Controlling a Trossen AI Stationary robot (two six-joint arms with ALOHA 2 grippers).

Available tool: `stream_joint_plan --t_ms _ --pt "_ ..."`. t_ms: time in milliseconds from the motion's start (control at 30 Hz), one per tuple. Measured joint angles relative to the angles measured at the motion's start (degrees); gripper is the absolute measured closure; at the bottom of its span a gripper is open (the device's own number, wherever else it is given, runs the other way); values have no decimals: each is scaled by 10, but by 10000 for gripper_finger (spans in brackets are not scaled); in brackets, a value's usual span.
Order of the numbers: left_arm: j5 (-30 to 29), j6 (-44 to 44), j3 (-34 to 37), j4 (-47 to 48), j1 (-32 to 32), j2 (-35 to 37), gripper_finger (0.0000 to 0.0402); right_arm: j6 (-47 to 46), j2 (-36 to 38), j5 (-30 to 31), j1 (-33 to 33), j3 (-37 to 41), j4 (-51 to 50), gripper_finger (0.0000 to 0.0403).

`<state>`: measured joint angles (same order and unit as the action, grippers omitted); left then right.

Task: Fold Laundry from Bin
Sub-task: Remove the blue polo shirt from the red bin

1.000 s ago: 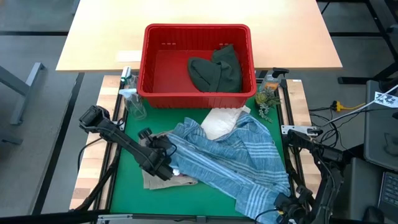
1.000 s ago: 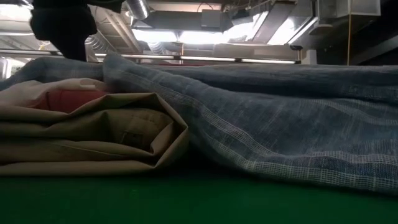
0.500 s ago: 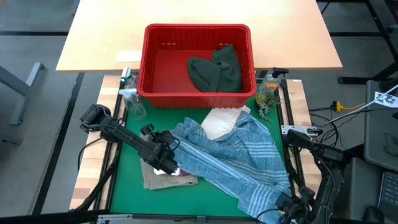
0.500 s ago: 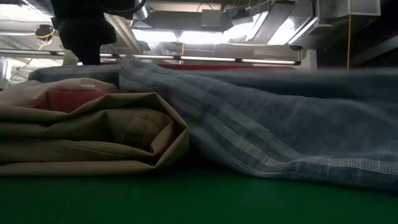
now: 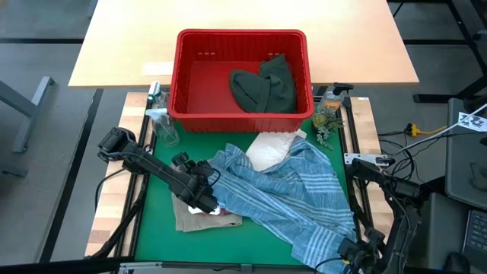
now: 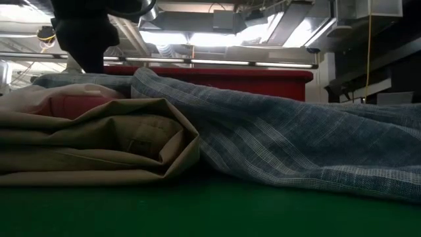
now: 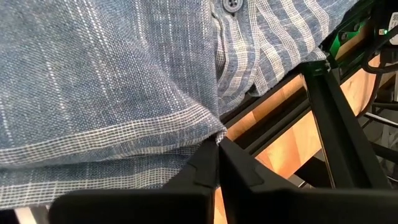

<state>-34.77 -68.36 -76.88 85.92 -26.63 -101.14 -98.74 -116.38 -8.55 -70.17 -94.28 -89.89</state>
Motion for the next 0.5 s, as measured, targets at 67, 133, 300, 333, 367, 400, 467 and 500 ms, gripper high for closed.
stream_joint_plan --t_ms 67,133,300,333,367,400,467,500 --pt "5 0 0 -1 -1 0 261 0 0 0 0 0 0 375" --pt "7 0 0 -1 -2 0 262 0 0 1 0 0 0 350" --pt "8 0 0 -28 -2 0 272 11 0 7 1 0 1 282" --pt "8 1 0 -33 -2 0 274 16 0 9 1 0 2 272" --pt "8 1 0 -37 -2 0 276 17 0 8 1 0 2 265" --pt "9 1 0 -40 -2 0 278 18 0 7 1 0 2 260" --pt "9 12 0 -44 -2 0 282 24 0 5 1 0 2 255" --pt "11 17 0 -45 -2 0 284 29 0 4 1 0 2 254"
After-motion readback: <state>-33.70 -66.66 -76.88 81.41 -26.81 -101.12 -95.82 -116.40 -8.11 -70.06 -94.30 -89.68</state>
